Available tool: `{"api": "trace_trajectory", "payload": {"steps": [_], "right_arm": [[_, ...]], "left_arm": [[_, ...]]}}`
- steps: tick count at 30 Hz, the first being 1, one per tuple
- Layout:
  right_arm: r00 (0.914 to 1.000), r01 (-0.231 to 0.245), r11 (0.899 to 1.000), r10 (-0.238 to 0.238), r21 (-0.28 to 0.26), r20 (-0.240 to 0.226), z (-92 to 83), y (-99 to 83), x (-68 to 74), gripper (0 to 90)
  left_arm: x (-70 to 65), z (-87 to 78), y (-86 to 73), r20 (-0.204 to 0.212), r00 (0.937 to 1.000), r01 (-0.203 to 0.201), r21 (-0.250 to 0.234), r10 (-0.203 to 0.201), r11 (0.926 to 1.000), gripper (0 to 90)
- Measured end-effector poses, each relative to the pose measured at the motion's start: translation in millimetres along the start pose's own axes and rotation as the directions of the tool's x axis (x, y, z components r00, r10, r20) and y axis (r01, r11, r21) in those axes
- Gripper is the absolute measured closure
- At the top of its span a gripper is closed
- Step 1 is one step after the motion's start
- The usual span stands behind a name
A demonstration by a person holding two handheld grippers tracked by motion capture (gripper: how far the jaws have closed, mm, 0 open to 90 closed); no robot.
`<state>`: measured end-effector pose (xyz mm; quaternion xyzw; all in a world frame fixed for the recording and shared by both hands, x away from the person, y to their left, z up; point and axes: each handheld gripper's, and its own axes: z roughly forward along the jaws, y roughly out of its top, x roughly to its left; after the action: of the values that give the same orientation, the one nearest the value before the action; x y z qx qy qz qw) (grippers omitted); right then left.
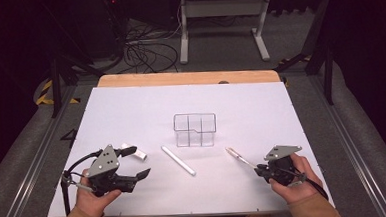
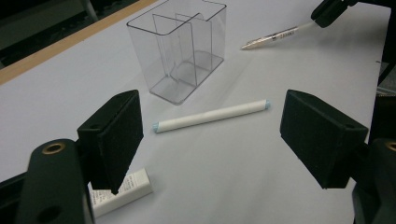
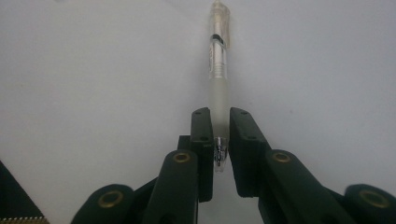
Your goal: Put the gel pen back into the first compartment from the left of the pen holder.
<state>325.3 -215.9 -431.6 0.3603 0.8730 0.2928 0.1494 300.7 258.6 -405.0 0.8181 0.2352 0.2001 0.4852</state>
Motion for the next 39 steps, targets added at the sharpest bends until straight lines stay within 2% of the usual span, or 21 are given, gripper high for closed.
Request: {"api": "trace_trajectory", "payload": {"steps": [12,18,24,30,34,38,39], "right_arm": [[1.0,-0.004,0.998,0.004,-0.058,-0.006,-10.6,4.5,-0.5,81.4],[0.9998,0.019,0.996,-0.02,-0.082,-0.007,-22.3,11.6,1.0,81.4],[0.9977,0.056,0.993,-0.06,-0.1,-0.03,-34.7,21.1,2.3,81.4],[0.9906,0.117,0.987,-0.123,-0.11,-0.059,-43.2,31.5,6.5,81.3],[0.9809,0.173,0.979,-0.182,-0.11,-0.069,-46.1,39.5,10.3,81.3],[0.9733,0.201,0.973,-0.211,-0.114,-0.09,-47.3,48.7,14.0,81.3],[0.9685,0.216,0.969,-0.228,-0.117,-0.1,-47.0,51.1,14.7,81.3]], "left_arm": [[0.3,-1.0,0.1,-0.004,1.0,-0.002,-0.002,0.002,1.0,22.1],[-0.4,-1.2,0.5,-0.004,1.0,-0.002,-0.003,0.002,1.0,22.2],[0.2,-2.1,0.6,-0.006,1.0,0.0,-0.006,0.0,1.0,22.2],[-0.1,-2.5,1.7,-0.005,1.0,-0.007,-0.01,0.007,0.9999,22.6],[-0.6,-3.5,3.0,-0.006,0.9999,-0.01,-0.017,0.01,0.9998,22.7],[-1.4,-3.7,4.7,-0.006,0.9998,-0.019,-0.019,0.019,0.9997,22.5],[-1.4,-3.6,5.1,-0.007,0.9997,-0.022,-0.02,0.022,0.9996,22.4]]}}
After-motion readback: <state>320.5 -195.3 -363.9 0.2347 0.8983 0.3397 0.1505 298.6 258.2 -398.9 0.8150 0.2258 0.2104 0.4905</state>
